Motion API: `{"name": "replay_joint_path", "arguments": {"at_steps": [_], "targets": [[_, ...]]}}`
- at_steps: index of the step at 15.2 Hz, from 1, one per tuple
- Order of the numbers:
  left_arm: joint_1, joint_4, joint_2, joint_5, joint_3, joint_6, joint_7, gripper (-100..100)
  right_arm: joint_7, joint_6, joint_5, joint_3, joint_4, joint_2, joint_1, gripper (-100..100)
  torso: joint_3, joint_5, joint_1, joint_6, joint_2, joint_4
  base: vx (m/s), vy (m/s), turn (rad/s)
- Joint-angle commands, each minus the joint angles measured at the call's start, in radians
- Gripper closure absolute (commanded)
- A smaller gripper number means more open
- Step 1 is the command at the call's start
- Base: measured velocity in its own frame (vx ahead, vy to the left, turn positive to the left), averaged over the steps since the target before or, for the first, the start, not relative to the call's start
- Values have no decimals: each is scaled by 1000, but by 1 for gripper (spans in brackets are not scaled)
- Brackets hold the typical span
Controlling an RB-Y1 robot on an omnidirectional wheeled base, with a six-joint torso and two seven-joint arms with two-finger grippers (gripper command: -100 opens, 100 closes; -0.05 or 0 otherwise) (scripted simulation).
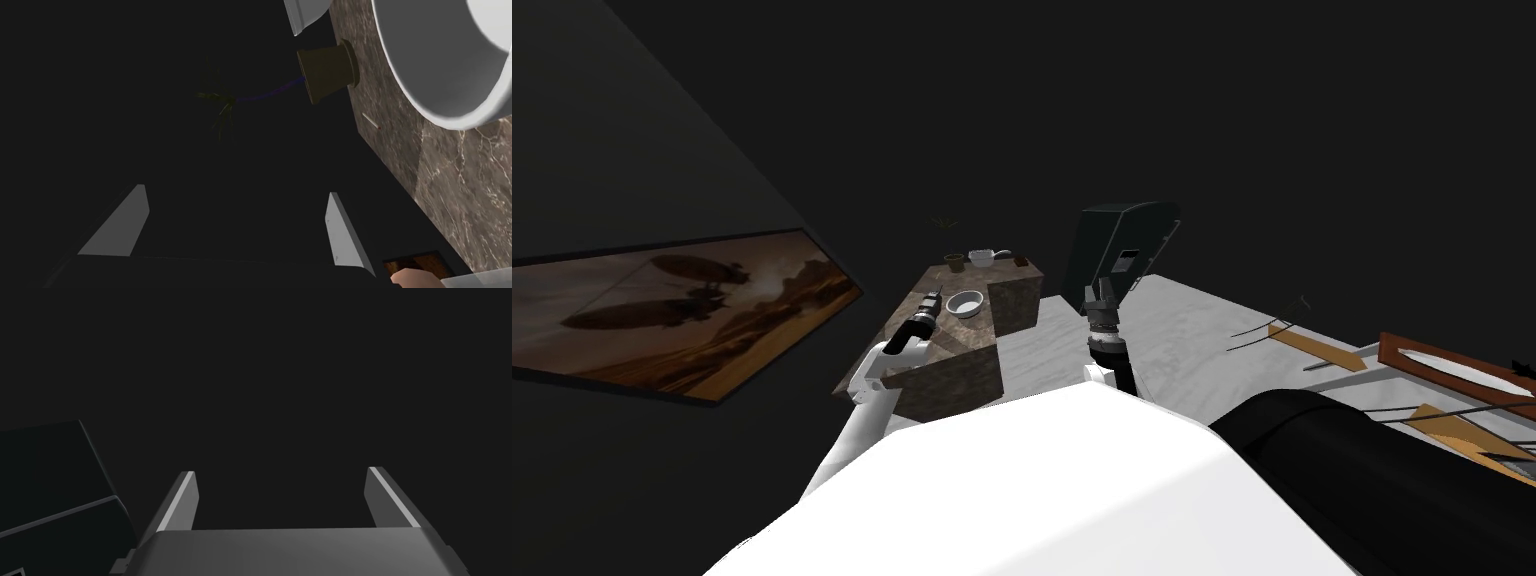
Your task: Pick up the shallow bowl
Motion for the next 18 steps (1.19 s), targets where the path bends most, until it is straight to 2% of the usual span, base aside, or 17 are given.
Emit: {"name": "replay_joint_path", "arguments": {"at_steps": [1, 3, 4, 6, 7, 10, 11, 13, 14, 15, 17, 18], "targets": [[-31, 28, 0, 5, 2, 50, 2, -100, 0, 0, 0, 0, 0, 0, 0, 0, 0, 0, 0, 0, 0, 0, -9, -15, -36], [-31, 28, 0, 5, 2, 71, 2, -100, 0, 0, 0, 0, 0, 0, 0, 0, 0, 0, 0, 0, 0, 0, -5, -8, -7], [-75, 76, 4, 16, 6, 105, 7, -100, 0, 0, 0, 0, 0, 0, 0, 0, 0, 0, 0, 0, 0, 0, -5, -8, -23], [-75, 76, 4, 16, 6, 141, 7, -100, 0, 0, 0, 0, 0, 0, 0, 0, 0, 0, 0, 0, 0, 0, -6, -8, -28], [-113, 114, 8, 26, 10, 165, 11, -100, 0, 0, 0, 0, 0, 0, 0, 0, 0, 0, 0, 0, 0, 0, -7, -6, -24], [-119, 125, 8, 26, 10, 212, 11, -100, 0, 0, 0, 0, 0, 0, 0, 0, 0, 0, 0, 0, 0, 0, -5, -4, -16], [-163, 173, 11, 37, 14, 241, 15, -100, 0, 0, 0, 0, 0, 0, 0, 0, 0, 0, 1, 0, 0, 0, -4, -3, -21], [-163, 173, 11, 37, 14, 281, 15, -100, 0, 0, 0, 0, 0, 0, 0, 0, 0, 0, 1, 0, 0, 0, -3, -2, -25], [-163, 173, 11, 37, 14, 283, 15, -100, 0, 0, 0, 0, 0, 0, 0, 0, 0, 0, 1, 0, 0, 0, 0, 0, 0], [-207, 220, 13, 47, 19, 318, 19, -100, 0, 0, 0, 0, 0, 0, 0, 0, 0, 0, 1, 0, 0, 0, -3, 0, -21], [-207, 222, 13, 47, 19, 354, 19, -100, 0, 0, 0, 0, 0, 0, 0, 0, 0, 0, 1, 0, 0, 0, -2, 1, -25], [-207, 222, 13, 47, 19, 354, 19, -100, 0, 0, 0, 0, 0, 0, 0, 0, 0, 0, 1, 0, 0, 0, 0, 0, 0]]}}
